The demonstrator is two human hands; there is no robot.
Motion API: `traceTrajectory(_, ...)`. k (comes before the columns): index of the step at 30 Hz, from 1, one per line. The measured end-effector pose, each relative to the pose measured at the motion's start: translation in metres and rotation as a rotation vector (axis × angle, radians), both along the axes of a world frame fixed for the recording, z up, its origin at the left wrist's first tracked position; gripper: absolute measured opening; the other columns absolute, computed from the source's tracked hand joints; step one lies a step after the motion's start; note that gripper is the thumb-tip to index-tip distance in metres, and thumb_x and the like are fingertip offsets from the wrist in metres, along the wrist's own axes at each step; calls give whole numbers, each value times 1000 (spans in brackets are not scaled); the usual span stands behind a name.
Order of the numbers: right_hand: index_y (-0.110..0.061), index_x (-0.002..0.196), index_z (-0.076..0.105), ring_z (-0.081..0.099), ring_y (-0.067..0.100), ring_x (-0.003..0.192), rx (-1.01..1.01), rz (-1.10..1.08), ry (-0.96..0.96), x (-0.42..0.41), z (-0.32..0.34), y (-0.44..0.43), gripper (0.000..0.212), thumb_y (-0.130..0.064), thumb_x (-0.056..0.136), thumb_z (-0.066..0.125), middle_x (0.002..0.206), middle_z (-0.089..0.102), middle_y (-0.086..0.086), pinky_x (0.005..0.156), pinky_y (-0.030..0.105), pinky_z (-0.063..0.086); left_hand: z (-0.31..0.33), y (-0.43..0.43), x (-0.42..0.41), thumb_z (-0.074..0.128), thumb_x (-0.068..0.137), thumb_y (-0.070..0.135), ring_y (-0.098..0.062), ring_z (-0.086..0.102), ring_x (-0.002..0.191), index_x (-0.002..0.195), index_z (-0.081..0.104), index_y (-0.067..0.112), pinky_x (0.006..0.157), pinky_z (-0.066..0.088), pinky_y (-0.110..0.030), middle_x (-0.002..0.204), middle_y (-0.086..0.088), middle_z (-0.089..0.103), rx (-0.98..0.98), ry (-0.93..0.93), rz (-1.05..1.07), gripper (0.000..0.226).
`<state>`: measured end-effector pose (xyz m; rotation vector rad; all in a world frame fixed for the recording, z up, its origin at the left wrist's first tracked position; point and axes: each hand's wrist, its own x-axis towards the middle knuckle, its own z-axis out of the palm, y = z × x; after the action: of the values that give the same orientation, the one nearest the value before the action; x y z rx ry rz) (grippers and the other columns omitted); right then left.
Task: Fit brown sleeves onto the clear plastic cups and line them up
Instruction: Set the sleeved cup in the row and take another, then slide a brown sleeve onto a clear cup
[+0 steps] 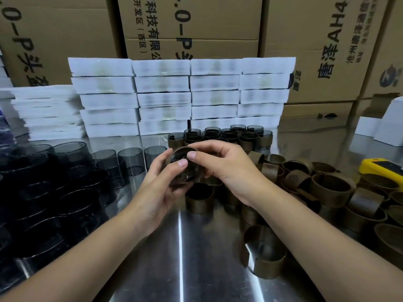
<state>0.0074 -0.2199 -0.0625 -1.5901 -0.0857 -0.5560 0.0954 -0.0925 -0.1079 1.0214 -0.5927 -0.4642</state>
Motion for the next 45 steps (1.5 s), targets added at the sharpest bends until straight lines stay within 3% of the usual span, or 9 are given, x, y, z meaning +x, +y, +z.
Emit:
traceTrajectory(5,-22,87,73,59,-3,58,-61,-45,23,0,-1,0,7,-21,80,74,72,68,-11,50,12,44,1,2,0,78,61,34,-31,63,114,133,51,9,95,52,-47,125,-17,64,-2,31,12,81)
traceTrajectory(8,-24,93,72,58,-9,59,-111,-89,51,1,-1,-1,15,-28,78,75,91,68,-6,50,8,43,4,2,-2,77,60,36,-31,64,113,129,55,7,87,56,-40,122,-17,65,-2,63,15,78)
traceTrajectory(14,-22,120,61,66,6,98,-145,-14,155,5,-7,-4,49,-30,75,79,114,66,-5,82,23,54,8,3,-4,74,59,37,-34,61,116,120,60,7,89,56,-42,123,-22,63,-18,93,45,69)
traceTrajectory(23,-24,109,61,63,-5,77,-132,-29,145,5,-2,-7,24,-16,88,66,99,66,-4,65,10,47,5,5,-4,69,68,21,-29,66,109,128,54,5,94,53,-46,122,-19,64,49,-49,92,64)
traceTrajectory(29,-21,95,66,63,10,72,-171,-78,122,3,-2,-8,7,-16,90,63,92,67,3,63,19,51,6,5,-7,75,51,31,-25,68,105,122,60,12,81,57,-38,119,-15,66,87,-65,121,75)
traceTrajectory(33,-23,90,66,65,11,75,-180,-107,127,5,-3,-9,3,-21,89,65,87,69,1,70,29,55,6,6,-7,74,54,36,-27,67,106,117,65,16,74,57,-34,114,-13,69,114,-74,118,67)
traceTrajectory(37,-22,85,68,63,2,62,-174,-112,100,6,-4,-10,3,-21,84,71,71,68,-8,58,16,51,8,7,-7,71,63,30,-22,71,92,102,70,15,66,57,-33,100,-10,73,111,-47,110,41)
traceTrajectory(41,-20,84,68,61,0,55,-144,-110,84,6,-3,-10,23,-42,76,74,61,66,-13,54,13,49,11,7,-11,64,72,36,-31,70,98,98,73,16,65,58,-34,102,-14,72,56,43,28,34)
traceTrajectory(45,-17,95,68,63,-3,60,-191,-77,204,6,-4,-4,71,-78,63,51,70,69,-11,57,12,48,16,9,-15,69,63,45,-38,67,104,106,72,17,66,59,-34,110,-18,71,26,54,-68,51)
